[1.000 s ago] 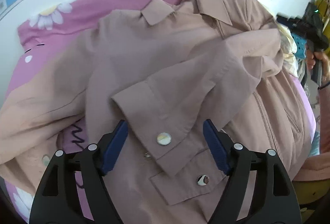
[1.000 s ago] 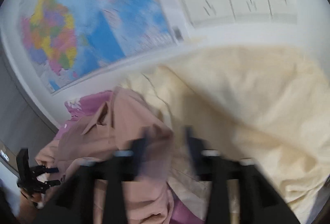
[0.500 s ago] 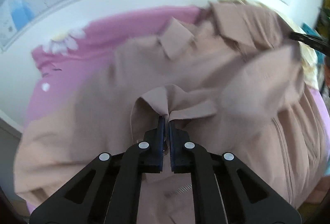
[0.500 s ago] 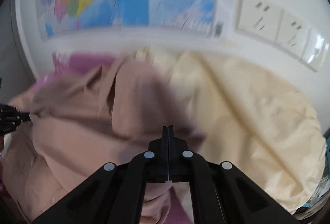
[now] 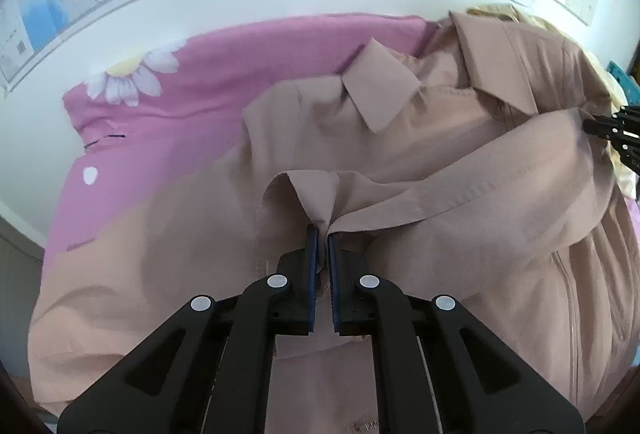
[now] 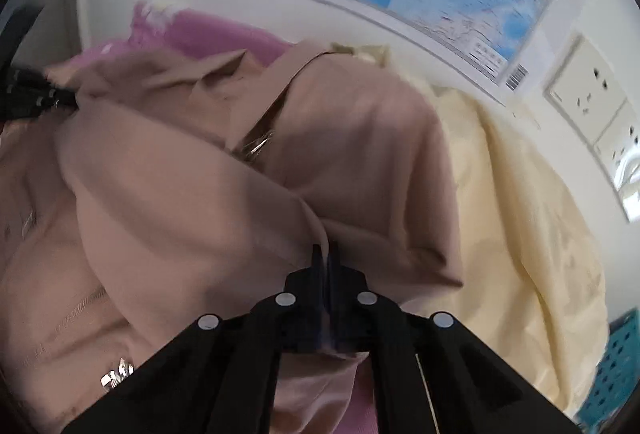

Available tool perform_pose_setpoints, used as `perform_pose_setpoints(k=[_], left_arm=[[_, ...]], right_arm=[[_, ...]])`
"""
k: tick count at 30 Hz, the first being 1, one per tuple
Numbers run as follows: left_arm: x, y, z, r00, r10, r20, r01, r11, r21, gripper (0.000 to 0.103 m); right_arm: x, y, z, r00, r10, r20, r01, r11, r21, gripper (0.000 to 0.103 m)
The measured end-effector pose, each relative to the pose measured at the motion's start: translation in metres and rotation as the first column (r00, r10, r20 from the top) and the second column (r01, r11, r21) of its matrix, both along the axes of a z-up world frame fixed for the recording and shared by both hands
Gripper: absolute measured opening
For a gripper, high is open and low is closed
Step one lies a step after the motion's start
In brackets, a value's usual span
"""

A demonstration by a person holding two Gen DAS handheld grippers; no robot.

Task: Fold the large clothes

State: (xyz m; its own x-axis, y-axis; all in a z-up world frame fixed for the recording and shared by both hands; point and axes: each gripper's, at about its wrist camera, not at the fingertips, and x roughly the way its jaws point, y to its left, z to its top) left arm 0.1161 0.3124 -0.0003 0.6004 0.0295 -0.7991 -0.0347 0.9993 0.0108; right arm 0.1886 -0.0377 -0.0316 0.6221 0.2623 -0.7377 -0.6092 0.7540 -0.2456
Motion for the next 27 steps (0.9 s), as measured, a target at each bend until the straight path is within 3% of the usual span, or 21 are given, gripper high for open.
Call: perform_pose_setpoints(k=[2, 4, 5, 7, 10, 11, 12, 14, 18, 20, 22, 24, 27], left_arm=[[0.005, 0.001, 0.004, 1.000, 0.008, 0.016, -0.008, 1.000, -0.012, 0.008], [0.013, 0.000, 0.006, 0.999, 0.034, 0.020, -0.034, 0.999, 0.023, 0.017], [0.017, 0.001, 0.004, 0.999, 0.051, 0.009, -0.052, 0.998, 0.040, 0.024], [0.022, 0.001, -0.001, 0.999, 0.053, -0.008, -0.053, 0.997, 0.049, 0.028], [0.028, 0.002, -0.008, 0.997, 0.064, -0.045, -0.060, 0.995, 0.083, 0.052], [0.025, 0.003, -0.005, 0.998, 0.058, -0.031, -0.055, 0.995, 0.083, 0.052], [0.020, 0.004, -0.001, 0.999, 0.049, -0.015, -0.048, 0.995, 0.086, 0.052], [0.008, 0.009, 0.008, 0.999, 0.041, 0.018, -0.042, 0.997, 0.071, 0.054], [-0.012, 0.012, 0.020, 0.998, 0.020, 0.052, -0.023, 0.997, 0.067, 0.053], [-0.012, 0.011, 0.017, 0.999, 0.008, 0.034, -0.010, 0.997, 0.072, 0.054], [-0.008, 0.015, 0.010, 1.000, 0.009, 0.009, -0.010, 0.998, 0.069, 0.060], [-0.005, 0.023, 0.002, 1.000, 0.010, -0.024, -0.010, 1.000, 0.003, 0.062], [-0.020, 0.038, 0.011, 0.998, 0.054, 0.026, -0.053, 0.998, -0.025, 0.062]], right_arm=[[0.004, -0.007, 0.010, 1.000, -0.024, 0.015, 0.023, 0.998, 0.058, 0.002], [0.011, -0.010, 0.019, 0.998, -0.055, 0.018, 0.053, 0.991, 0.120, 0.002], [0.017, -0.008, 0.015, 0.998, -0.063, 0.006, 0.062, 0.990, 0.124, 0.002], [0.025, 0.000, 0.001, 0.997, -0.079, -0.024, 0.080, 0.992, 0.097, 0.002], [0.024, 0.005, -0.010, 0.996, -0.082, -0.036, 0.084, 0.993, 0.079, 0.005], [0.023, 0.003, -0.009, 0.996, -0.074, -0.041, 0.078, 0.992, 0.096, 0.012], [0.020, -0.002, -0.003, 0.996, -0.080, -0.049, 0.085, 0.989, 0.119, 0.033], [0.005, -0.012, 0.010, 0.996, -0.085, -0.027, 0.089, 0.983, 0.161, 0.058], [-0.033, -0.013, 0.039, 0.998, -0.017, 0.053, 0.004, 0.972, 0.236, 0.058], [-0.044, 0.007, 0.036, 0.998, 0.060, 0.033, -0.066, 0.967, 0.245, 0.052], [-0.047, 0.039, 0.020, 0.988, 0.147, -0.048, -0.132, 0.962, 0.240, 0.047], [-0.050, 0.065, 0.003, 0.980, 0.188, -0.068, -0.172, 0.967, 0.190, 0.042], [-0.034, 0.096, -0.030, 0.974, 0.177, -0.142, -0.162, 0.981, 0.111, 0.039]])
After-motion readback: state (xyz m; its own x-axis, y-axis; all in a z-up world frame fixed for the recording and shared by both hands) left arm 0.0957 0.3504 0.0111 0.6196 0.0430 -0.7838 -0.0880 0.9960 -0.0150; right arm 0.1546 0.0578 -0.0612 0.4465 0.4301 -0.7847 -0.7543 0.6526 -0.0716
